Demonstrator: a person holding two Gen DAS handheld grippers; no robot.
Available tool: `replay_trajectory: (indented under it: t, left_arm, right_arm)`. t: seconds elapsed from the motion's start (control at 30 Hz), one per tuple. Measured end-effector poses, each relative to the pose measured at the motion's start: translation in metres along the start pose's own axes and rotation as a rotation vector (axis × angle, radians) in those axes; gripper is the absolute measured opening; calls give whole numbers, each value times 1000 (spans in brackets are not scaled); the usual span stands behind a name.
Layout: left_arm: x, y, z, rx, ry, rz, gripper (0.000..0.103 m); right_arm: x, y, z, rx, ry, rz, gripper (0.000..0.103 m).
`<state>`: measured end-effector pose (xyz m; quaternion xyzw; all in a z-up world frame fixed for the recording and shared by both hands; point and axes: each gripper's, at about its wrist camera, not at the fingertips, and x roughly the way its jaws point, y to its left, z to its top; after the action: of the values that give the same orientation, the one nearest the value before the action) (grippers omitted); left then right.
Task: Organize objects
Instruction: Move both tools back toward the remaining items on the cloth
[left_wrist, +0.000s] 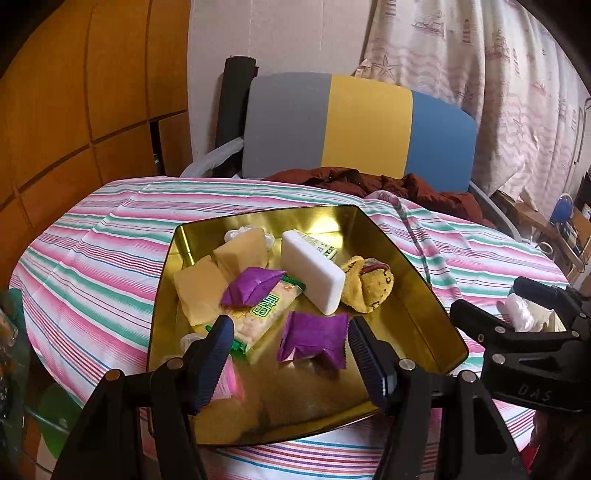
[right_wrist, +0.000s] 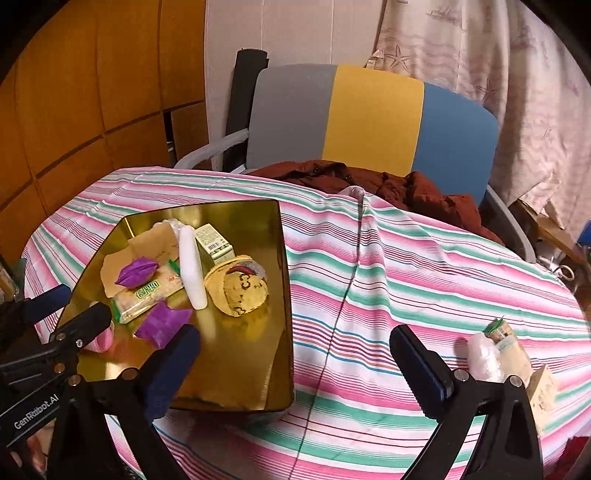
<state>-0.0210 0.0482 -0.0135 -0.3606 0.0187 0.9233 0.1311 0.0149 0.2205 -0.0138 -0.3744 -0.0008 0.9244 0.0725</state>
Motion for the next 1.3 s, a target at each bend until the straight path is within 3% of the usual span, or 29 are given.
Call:
replay_trajectory:
  t: [0.53,0.93,1.13,1.3]
  left_arm:
    - [8,-5,-5,-2,26,-90,65]
    - [10,-19,-9,44,35,-149,65]
    - [10,-20,-10,37,36,-177,65]
    - [11,-25,-10,56,42,-206,65]
  right_arm:
    - [3,-12,-10,-26,21,-67,103]
    - [3,-48,-18,-1,59,-151,103]
    - [-1,-86,-18,44,85,-203,103]
    - [-10,-152,-22,177,131,-270,103]
